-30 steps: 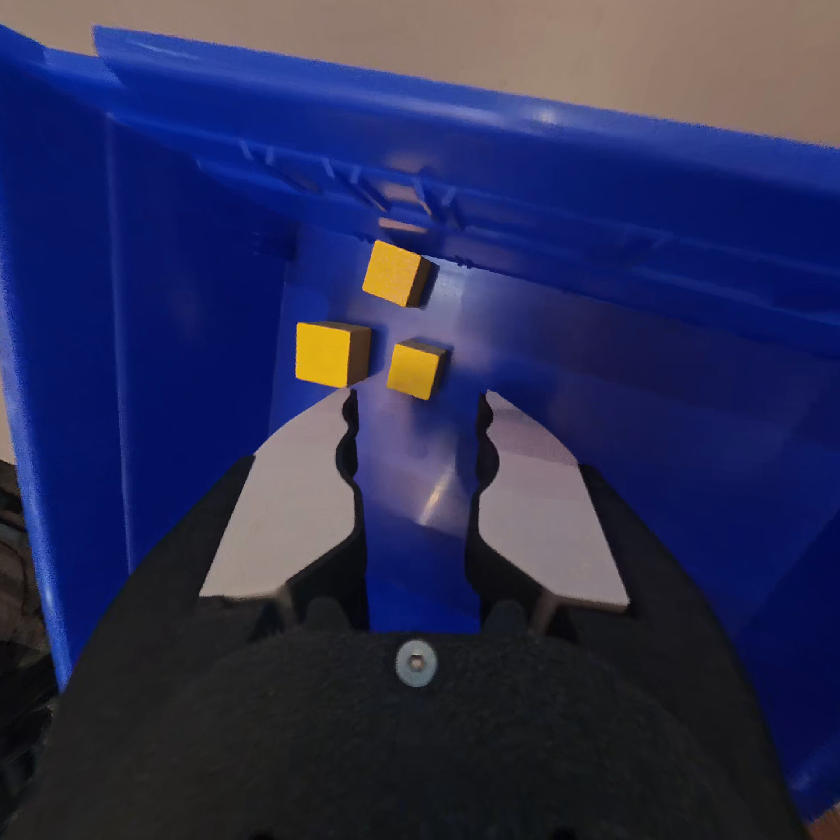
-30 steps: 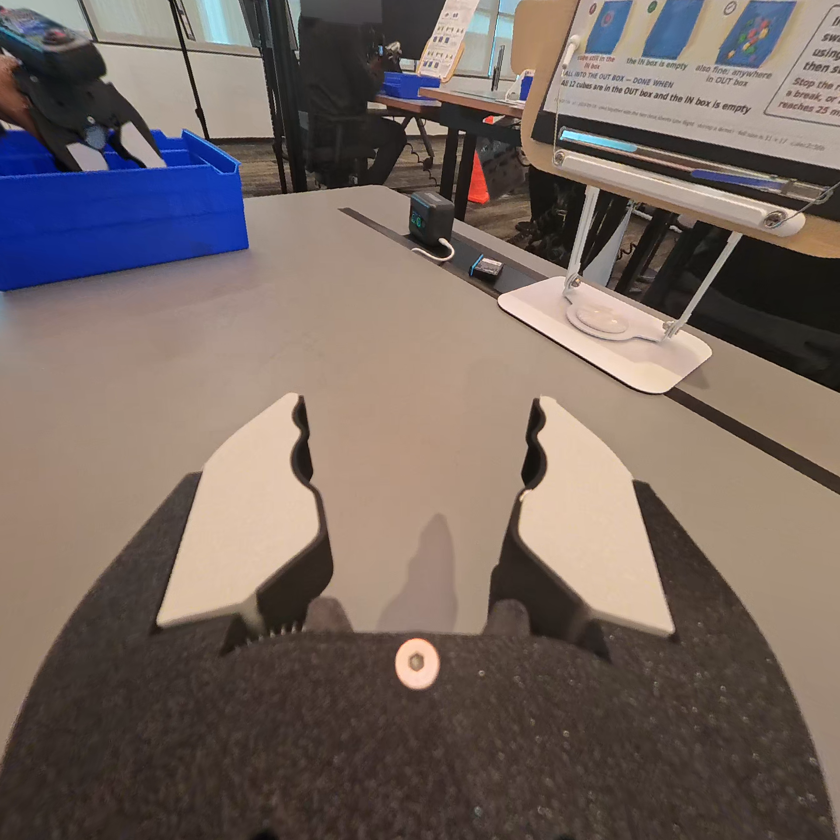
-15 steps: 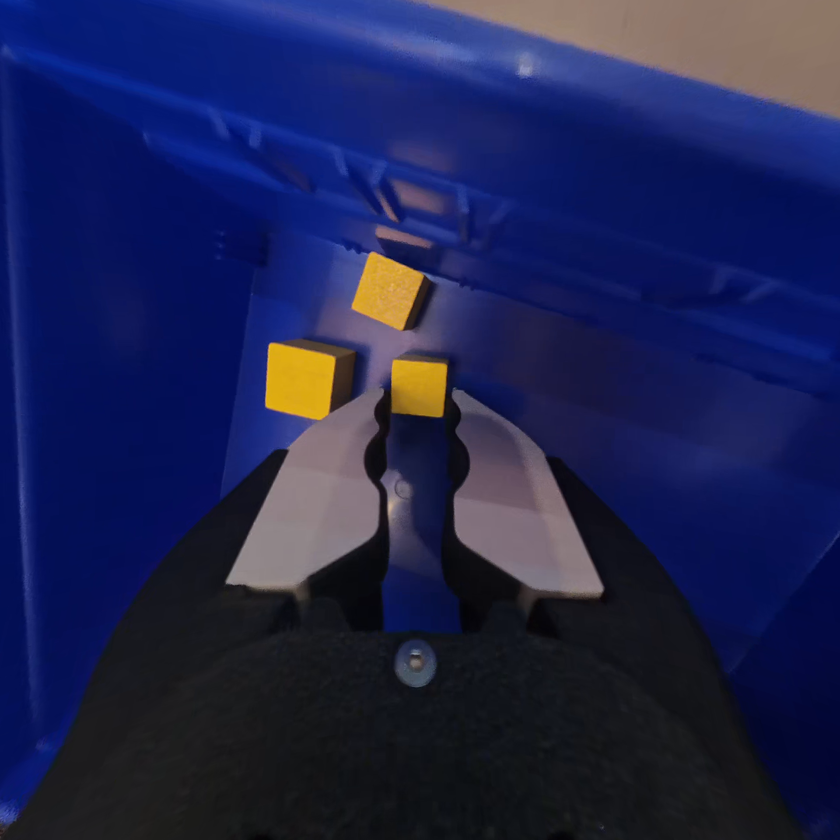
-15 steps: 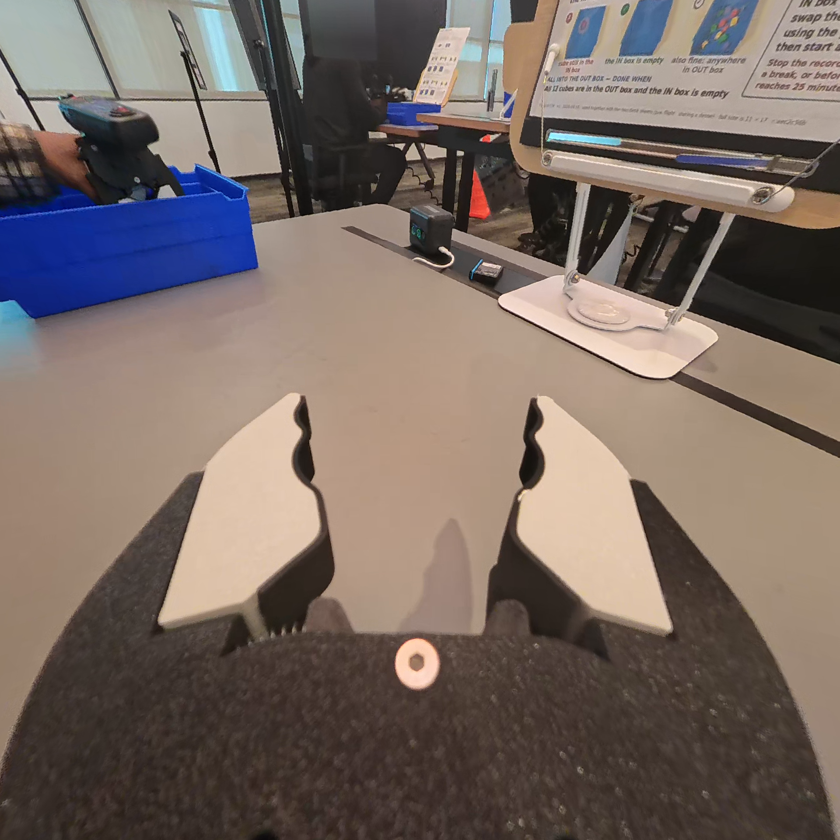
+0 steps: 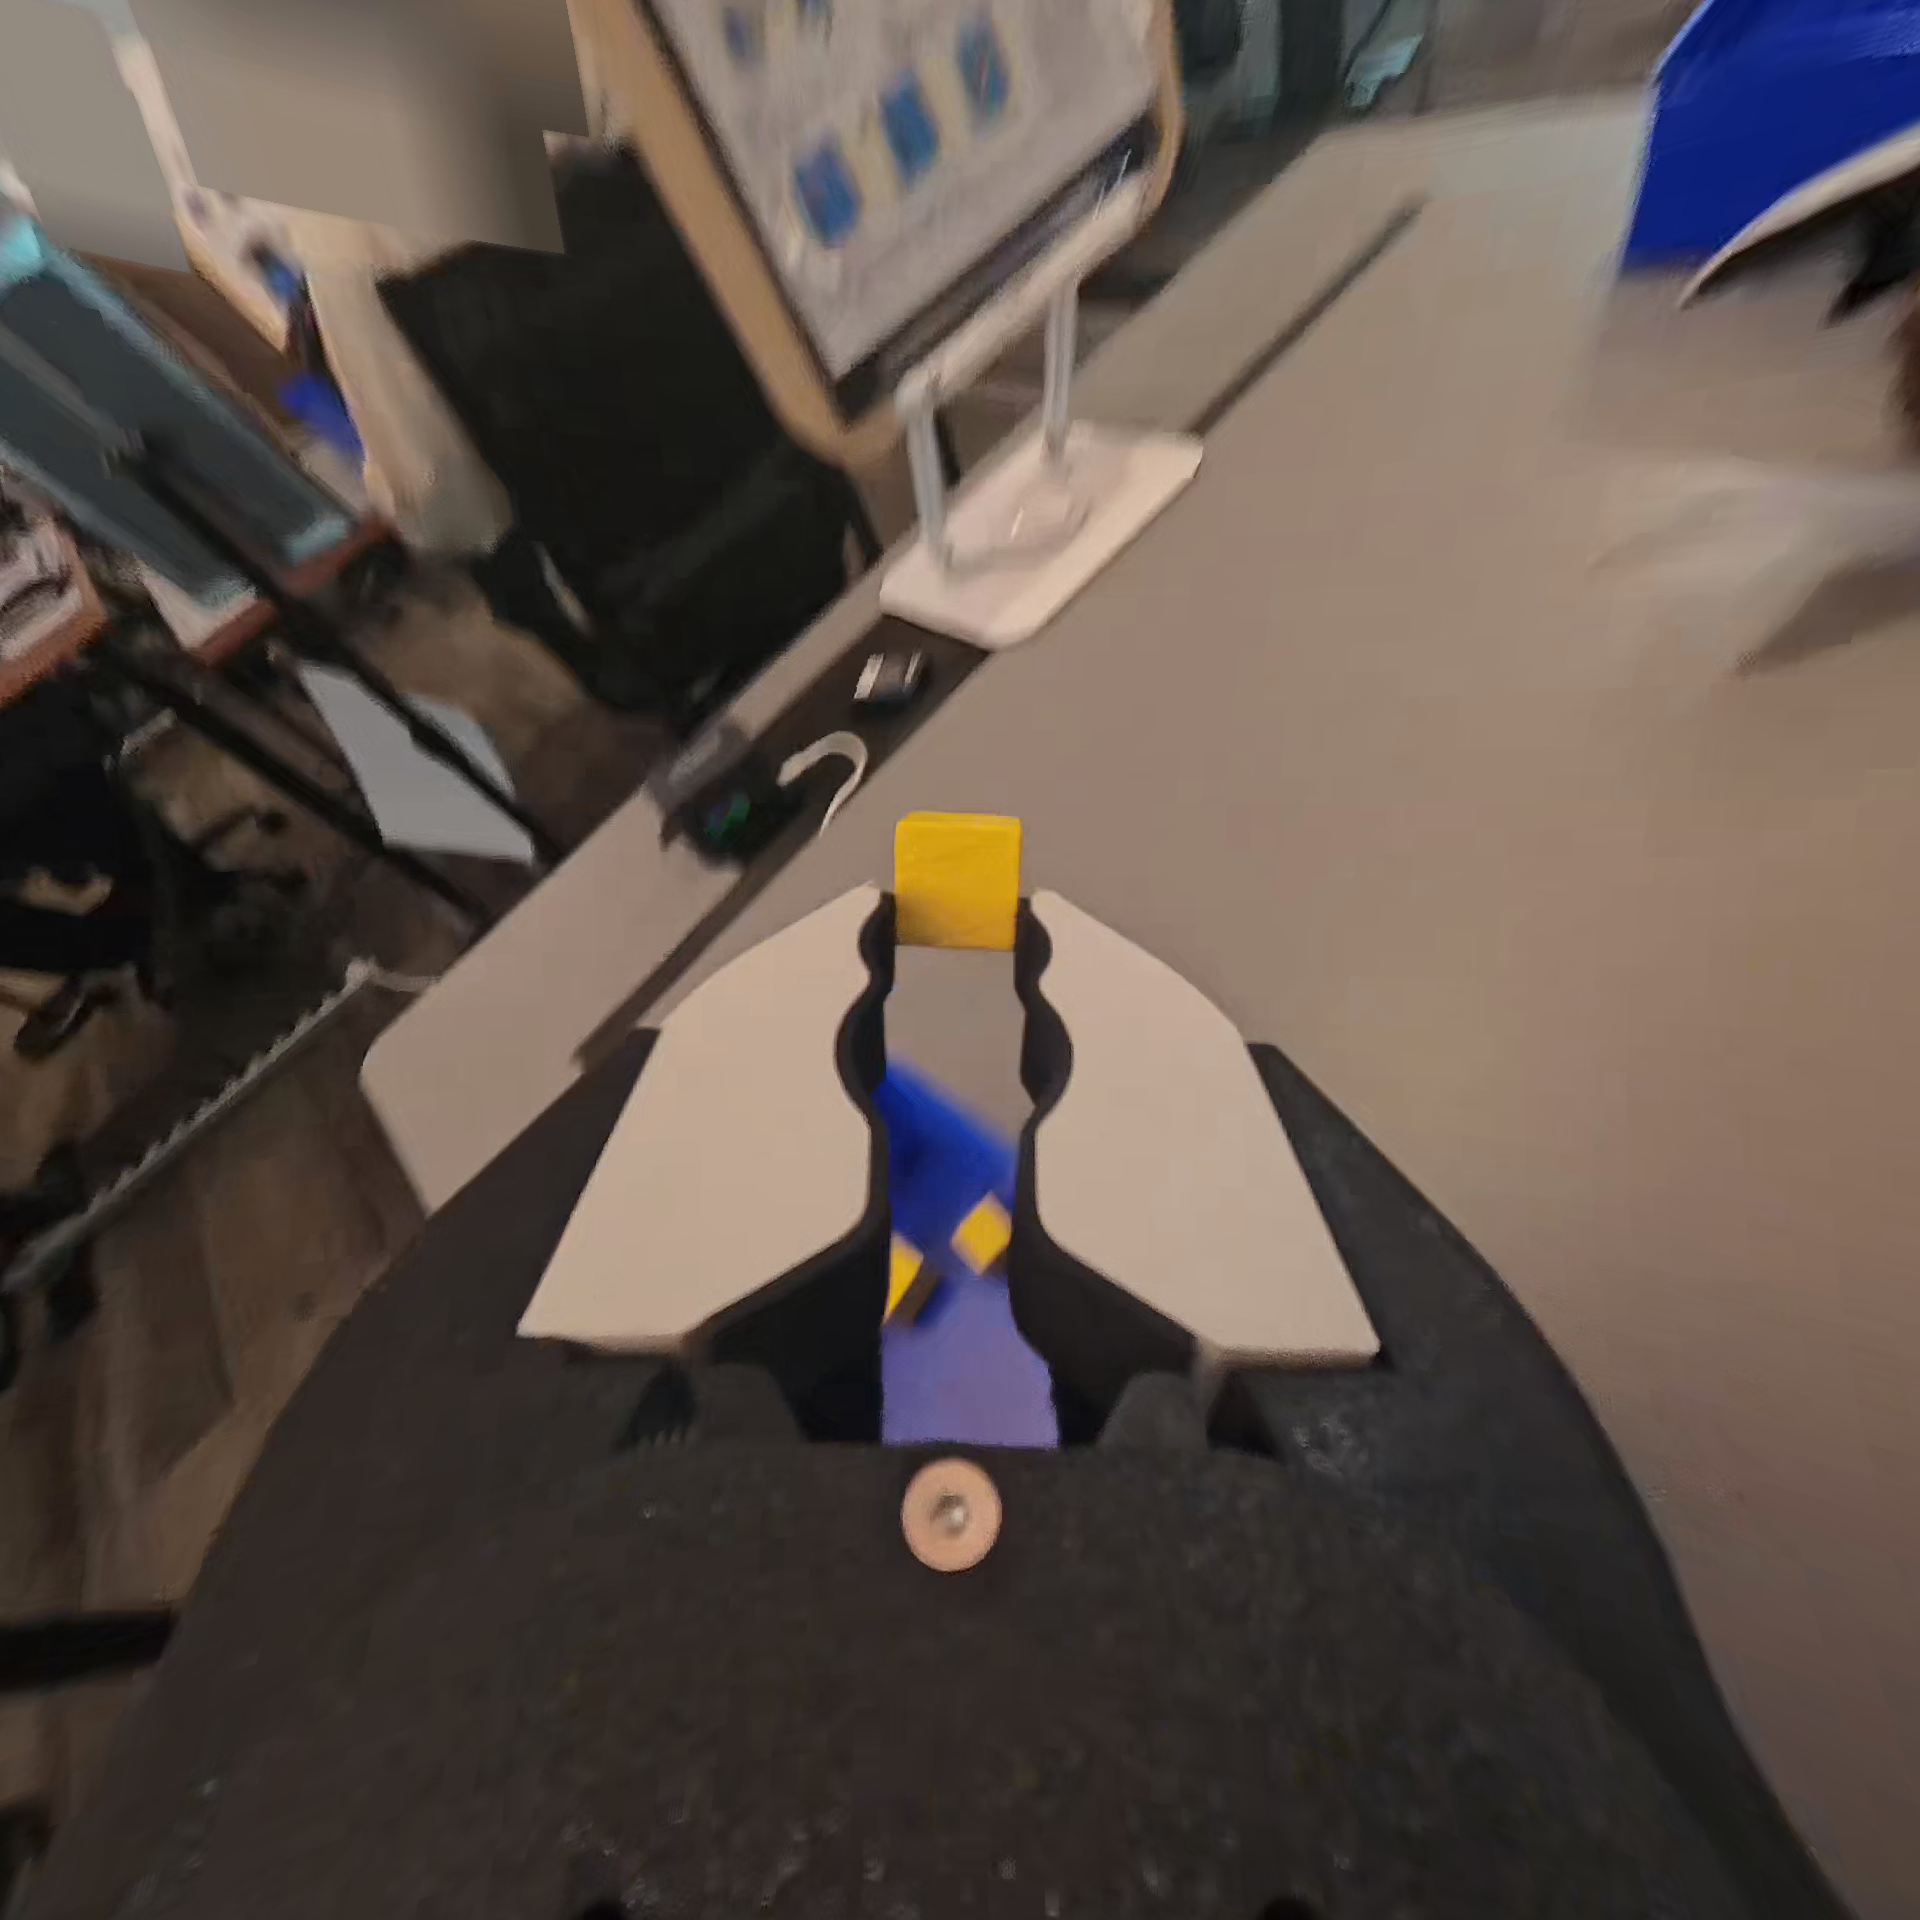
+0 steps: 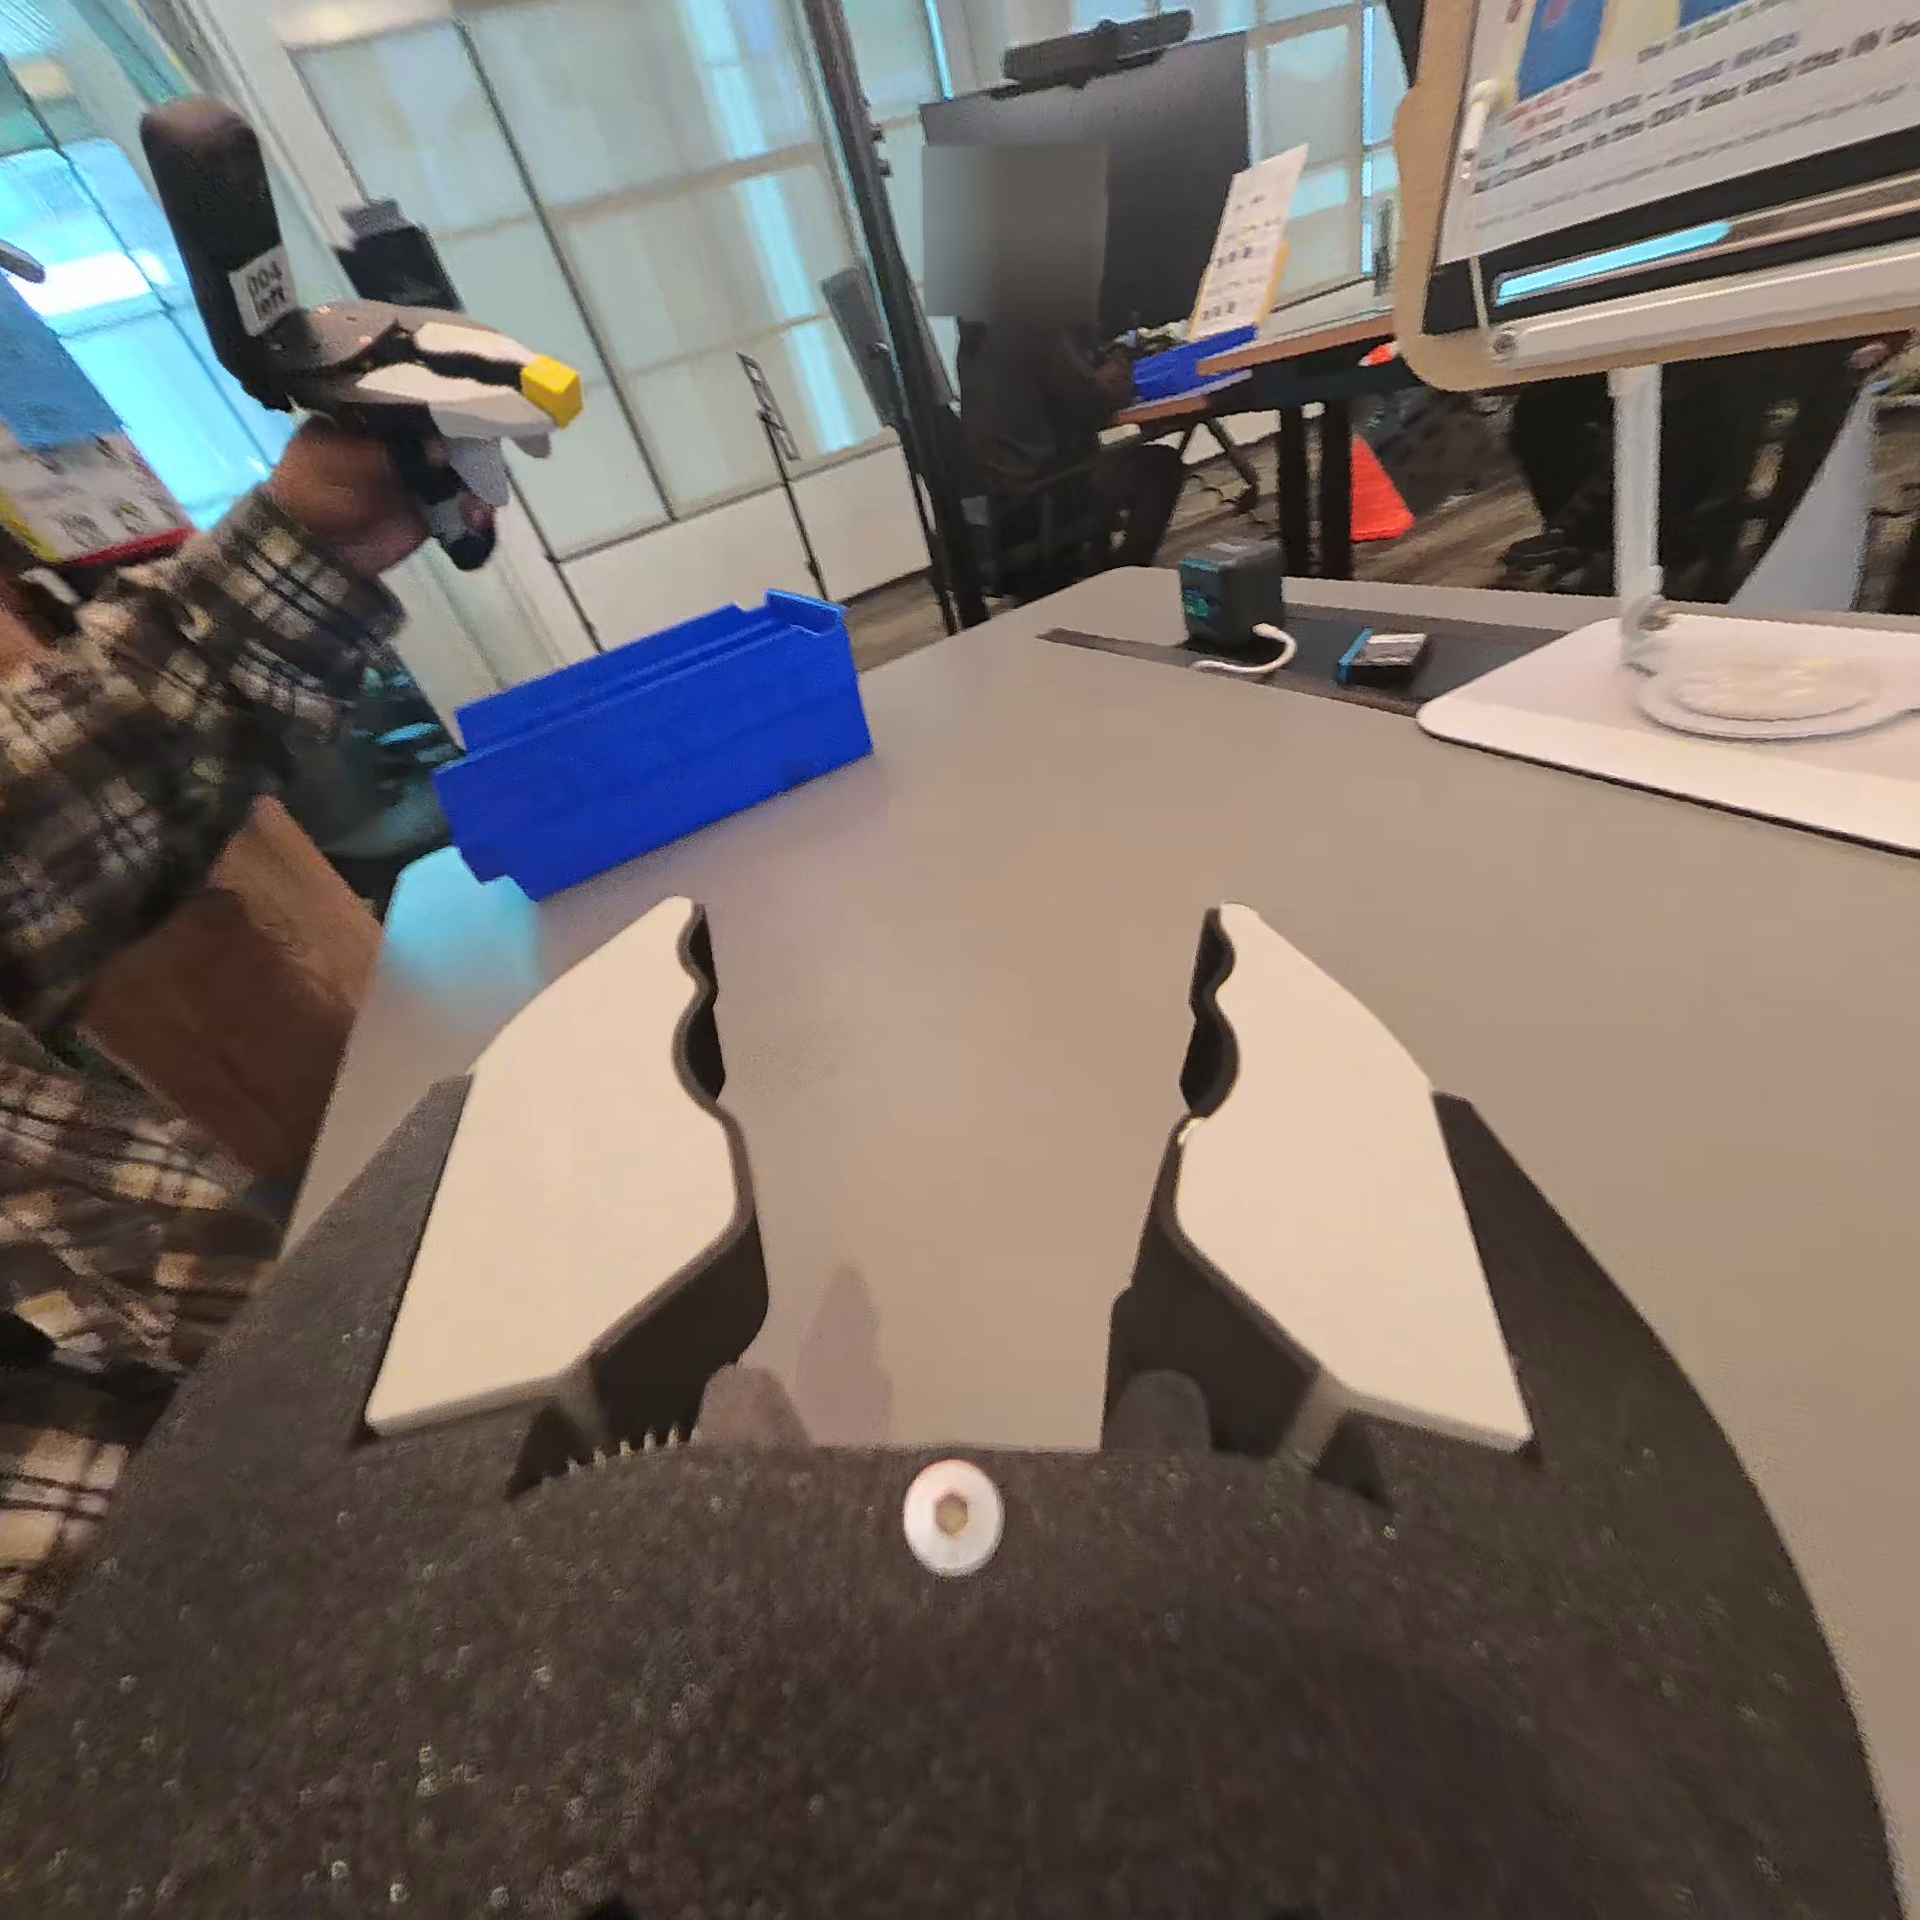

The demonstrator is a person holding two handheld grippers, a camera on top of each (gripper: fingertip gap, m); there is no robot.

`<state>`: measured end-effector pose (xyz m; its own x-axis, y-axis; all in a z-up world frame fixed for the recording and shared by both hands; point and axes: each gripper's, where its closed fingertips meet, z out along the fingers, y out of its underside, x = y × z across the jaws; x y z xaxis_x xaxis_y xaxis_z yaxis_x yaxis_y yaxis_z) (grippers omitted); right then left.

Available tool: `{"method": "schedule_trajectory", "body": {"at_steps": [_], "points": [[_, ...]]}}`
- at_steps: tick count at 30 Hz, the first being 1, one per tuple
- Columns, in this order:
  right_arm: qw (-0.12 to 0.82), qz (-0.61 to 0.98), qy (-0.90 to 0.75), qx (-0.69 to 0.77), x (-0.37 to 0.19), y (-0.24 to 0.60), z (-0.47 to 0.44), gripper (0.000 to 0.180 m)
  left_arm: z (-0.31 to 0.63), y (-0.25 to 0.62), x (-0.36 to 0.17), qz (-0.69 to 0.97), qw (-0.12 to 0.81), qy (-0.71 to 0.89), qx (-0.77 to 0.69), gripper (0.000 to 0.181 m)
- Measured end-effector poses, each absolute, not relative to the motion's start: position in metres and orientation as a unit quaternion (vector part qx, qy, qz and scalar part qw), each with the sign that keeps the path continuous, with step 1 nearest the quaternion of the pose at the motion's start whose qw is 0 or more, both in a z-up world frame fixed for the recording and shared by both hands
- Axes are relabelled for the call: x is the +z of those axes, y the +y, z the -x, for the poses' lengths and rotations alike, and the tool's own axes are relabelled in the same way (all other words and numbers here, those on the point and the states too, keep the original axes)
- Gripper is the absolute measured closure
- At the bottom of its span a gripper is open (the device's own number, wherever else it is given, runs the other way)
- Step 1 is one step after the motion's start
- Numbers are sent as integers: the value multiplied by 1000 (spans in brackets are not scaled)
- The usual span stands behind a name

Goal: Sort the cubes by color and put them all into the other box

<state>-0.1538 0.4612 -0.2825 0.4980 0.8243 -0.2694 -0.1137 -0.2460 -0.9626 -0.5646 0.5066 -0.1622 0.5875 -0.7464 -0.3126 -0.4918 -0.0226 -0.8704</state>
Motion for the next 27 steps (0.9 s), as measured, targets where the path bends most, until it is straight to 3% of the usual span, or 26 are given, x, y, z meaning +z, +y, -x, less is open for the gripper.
{"method": "schedule_trajectory", "body": {"at_steps": [4,8,17,23,27], "points": [[557,640,-268,457,-267,466,159,93,481,493,-134,672,578,411,-213,159],[581,612,-264,468,-247,476,153,96,401,484,-138,632,574,408,-323,160],[619,571,-296,451,-238,484,149,99,264,487,-224,566,478,347,-575,159],[650,564,-396,319,-259,476,160,99,240,484,-267,572,411,303,-642,160],[670,527,-477,214,-264,470,177,111,233,476,-283,592,362,289,-660,159]]}}
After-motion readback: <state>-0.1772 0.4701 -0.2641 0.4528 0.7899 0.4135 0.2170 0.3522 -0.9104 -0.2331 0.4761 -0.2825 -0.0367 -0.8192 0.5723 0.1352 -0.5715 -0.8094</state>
